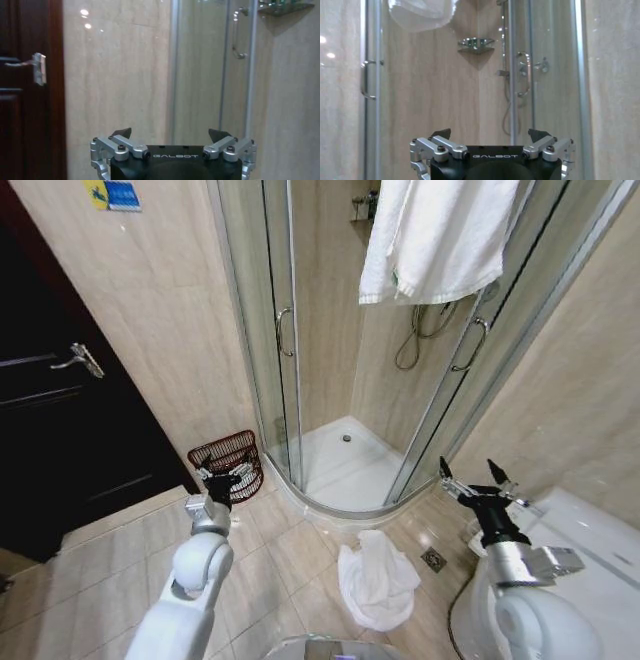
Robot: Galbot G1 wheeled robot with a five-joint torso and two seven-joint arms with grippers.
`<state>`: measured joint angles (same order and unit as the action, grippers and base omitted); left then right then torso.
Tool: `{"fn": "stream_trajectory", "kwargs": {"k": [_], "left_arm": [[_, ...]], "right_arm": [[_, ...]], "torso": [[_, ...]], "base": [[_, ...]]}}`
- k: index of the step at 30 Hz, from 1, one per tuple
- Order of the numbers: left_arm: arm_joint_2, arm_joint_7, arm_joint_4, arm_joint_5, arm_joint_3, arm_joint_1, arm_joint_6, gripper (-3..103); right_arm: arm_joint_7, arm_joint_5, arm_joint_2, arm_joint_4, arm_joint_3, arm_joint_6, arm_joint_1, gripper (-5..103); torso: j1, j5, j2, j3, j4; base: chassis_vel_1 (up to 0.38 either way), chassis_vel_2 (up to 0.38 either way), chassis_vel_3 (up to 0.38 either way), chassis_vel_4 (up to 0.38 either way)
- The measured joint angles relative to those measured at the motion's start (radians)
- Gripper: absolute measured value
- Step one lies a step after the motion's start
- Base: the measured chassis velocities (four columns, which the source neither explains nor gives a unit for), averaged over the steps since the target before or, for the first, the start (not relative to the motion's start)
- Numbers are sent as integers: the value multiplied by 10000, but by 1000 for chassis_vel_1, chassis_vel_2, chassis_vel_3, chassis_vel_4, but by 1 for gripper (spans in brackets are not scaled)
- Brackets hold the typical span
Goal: Discard the used towel into the hamper.
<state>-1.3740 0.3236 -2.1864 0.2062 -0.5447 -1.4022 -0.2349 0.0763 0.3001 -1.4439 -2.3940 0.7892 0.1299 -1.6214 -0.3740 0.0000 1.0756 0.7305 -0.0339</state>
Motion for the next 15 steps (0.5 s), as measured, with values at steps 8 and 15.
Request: {"fn": "stream_trajectory", "kwargs": {"k": [8, 15], "left_arm": [[-364, 133, 2, -404, -390, -171, 131, 100], [-117, 98, 53, -352, -392, -118, 157, 100]], "right_arm": [[-101, -84, 152, -77, -360, 24, 73, 100], [-158, -78, 261, -217, -158, 62, 88, 100]], "torso": [[-178, 1, 392, 217, 0], [-339, 0, 749, 411, 1]], "base": [[0, 0, 0, 0], [0, 0, 0, 0]]}}
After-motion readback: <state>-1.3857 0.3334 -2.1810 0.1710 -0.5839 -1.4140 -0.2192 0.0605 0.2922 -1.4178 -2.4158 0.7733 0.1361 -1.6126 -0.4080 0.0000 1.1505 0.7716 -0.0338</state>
